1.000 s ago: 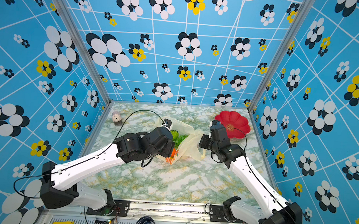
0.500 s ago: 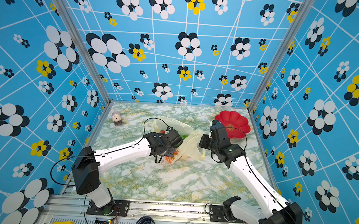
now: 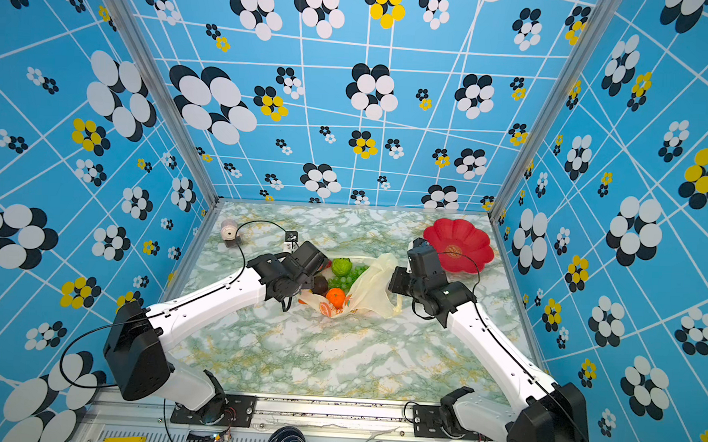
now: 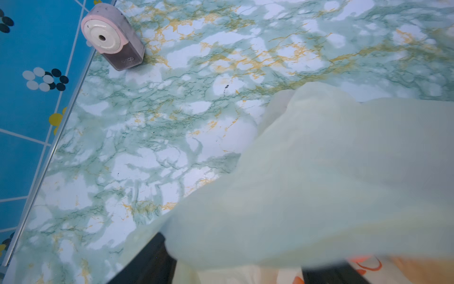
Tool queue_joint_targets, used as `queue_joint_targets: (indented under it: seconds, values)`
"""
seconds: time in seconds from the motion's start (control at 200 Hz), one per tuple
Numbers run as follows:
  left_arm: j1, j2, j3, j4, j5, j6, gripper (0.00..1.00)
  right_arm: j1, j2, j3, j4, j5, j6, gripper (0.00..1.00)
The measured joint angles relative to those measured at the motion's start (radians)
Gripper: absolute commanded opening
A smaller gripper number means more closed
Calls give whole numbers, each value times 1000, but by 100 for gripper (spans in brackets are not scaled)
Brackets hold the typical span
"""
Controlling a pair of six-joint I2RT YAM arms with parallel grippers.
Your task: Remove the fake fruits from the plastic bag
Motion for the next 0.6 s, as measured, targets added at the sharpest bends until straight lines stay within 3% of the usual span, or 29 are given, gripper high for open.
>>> queue_joint_targets:
  seconds: [0.37, 0.51, 0.6]
  values:
    - [30, 44, -53, 164, 169, 67, 100, 37, 42, 3, 17, -4, -7, 0]
    - [34, 106, -39, 187, 193, 82, 95, 45, 47, 5, 17, -4, -7, 0]
    - [51, 174, -17, 188, 192, 87, 80, 47, 48, 9, 12, 3, -11, 0]
